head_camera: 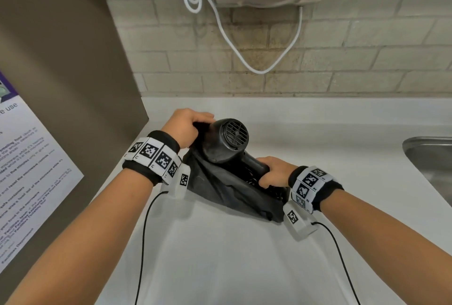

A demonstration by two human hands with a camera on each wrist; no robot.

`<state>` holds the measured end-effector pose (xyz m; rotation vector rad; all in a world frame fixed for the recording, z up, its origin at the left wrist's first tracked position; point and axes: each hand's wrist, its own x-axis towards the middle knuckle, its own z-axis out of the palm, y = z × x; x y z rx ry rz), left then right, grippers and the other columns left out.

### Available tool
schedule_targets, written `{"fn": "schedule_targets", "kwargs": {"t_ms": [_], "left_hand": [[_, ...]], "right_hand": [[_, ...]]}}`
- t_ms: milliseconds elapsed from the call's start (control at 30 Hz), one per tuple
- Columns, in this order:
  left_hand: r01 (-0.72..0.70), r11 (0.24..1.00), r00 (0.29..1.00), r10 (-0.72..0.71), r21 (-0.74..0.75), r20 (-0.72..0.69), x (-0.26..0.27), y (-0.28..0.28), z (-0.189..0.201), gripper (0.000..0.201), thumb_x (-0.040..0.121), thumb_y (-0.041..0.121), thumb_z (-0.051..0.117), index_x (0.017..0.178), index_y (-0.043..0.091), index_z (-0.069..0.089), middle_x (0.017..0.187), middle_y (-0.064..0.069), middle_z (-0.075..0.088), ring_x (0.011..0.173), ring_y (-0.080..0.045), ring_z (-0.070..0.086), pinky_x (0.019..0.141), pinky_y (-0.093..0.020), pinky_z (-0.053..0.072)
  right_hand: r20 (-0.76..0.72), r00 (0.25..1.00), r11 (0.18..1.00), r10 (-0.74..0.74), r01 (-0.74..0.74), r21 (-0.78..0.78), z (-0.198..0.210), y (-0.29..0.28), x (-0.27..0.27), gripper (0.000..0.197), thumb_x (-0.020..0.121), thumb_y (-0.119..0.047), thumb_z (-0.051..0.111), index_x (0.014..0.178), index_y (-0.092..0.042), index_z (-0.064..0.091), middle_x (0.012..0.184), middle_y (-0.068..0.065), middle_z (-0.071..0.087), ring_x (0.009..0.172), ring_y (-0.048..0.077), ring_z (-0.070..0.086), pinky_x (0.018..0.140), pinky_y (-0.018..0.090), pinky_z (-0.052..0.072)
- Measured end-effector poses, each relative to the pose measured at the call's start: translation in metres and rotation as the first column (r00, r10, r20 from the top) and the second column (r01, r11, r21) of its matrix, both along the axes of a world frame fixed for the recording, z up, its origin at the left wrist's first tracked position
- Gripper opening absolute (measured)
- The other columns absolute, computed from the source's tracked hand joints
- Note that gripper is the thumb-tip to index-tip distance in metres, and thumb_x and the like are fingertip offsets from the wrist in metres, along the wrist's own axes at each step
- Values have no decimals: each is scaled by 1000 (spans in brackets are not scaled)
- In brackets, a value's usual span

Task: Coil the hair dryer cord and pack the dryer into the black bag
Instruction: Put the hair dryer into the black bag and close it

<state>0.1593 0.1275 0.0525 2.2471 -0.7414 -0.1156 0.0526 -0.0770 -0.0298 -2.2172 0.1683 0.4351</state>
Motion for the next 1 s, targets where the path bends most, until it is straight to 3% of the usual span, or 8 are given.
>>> {"fn": "schedule_targets", "kwargs": {"t_ms": [100, 200, 300, 567, 767, 833, 933, 1000], "left_hand": [[-27, 997, 998, 31, -66, 60, -12, -8, 13, 72, 76, -22, 28, 124, 22, 59, 106, 8, 60, 102, -12, 57, 86, -15, 44], [-221, 967, 956, 241, -127, 166, -15, -14, 18, 53, 85, -10, 39, 127, 18, 55, 110, -7, 59, 102, -20, 57, 91, -24, 44], [-383, 916, 917, 363, 120, 163, -10, -17, 22, 29, 95, 10, 41, 121, 4, 53, 124, -21, 52, 108, -33, 54, 80, -29, 39], [-386, 875, 889, 267, 294, 372, -25, -22, 26, 27, 92, 22, 49, 90, 4, 68, 91, -17, 65, 84, -32, 57, 65, -31, 38], [-212, 965, 972, 225, -157, 73, -37, -25, 27, 15, 83, 21, 66, 91, 12, 75, 86, 1, 70, 79, -8, 61, 73, -13, 43], [-151, 970, 987, 159, -193, 28, -39, -29, 22, 18, 82, 26, 68, 92, 12, 75, 84, 7, 64, 78, -3, 57, 73, -9, 40], [-12, 987, 1000, 11, -161, -5, -38, -27, 15, 20, 81, 28, 70, 101, 22, 71, 109, 7, 53, 101, -3, 51, 92, -14, 36], [169, 980, 983, -175, -103, -60, -36, -21, 9, 50, 71, 23, 80, 116, 30, 59, 121, 4, 51, 111, -7, 51, 103, -24, 38]], "right_hand": [[15, 1000, 1000, -10, 10, -2, 2, -1, 0, 34, 72, 3, 58, 77, -29, 52, 77, 1, 57, 76, 18, 55, 63, 23, 41], [40, 999, 1000, -19, 19, 9, 6, -2, -1, 33, 73, 4, 58, 78, -29, 52, 73, -1, 56, 69, 15, 54, 58, 21, 39], [62, 998, 1000, -26, 26, 11, 7, -3, -2, 34, 71, 4, 59, 78, -29, 54, 71, -1, 56, 68, 15, 54, 59, 20, 39], [121, 988, 996, -92, 91, 20, -2, 1, -3, 34, 70, 3, 60, 98, -17, 60, 79, 3, 59, 79, 23, 57, 73, 28, 44], [119, 987, 994, -105, 103, 17, -4, 4, -1, 34, 70, 4, 60, 97, -18, 59, 79, 4, 58, 78, 24, 56, 72, 28, 43], [112, 987, 993, -116, 114, 31, -4, 5, 0, 33, 71, 4, 59, 91, -22, 58, 75, 0, 57, 75, 21, 55, 72, 27, 42], [108, 986, 991, -127, 121, 55, -5, 5, -1, 36, 71, 5, 60, 87, -27, 57, 75, 0, 58, 75, 20, 56, 73, 28, 44], [93, 988, 991, -122, 116, 71, -6, 6, -1, 37, 71, 4, 61, 95, -23, 59, 80, 3, 60, 81, 24, 58, 77, 32, 47]]}}
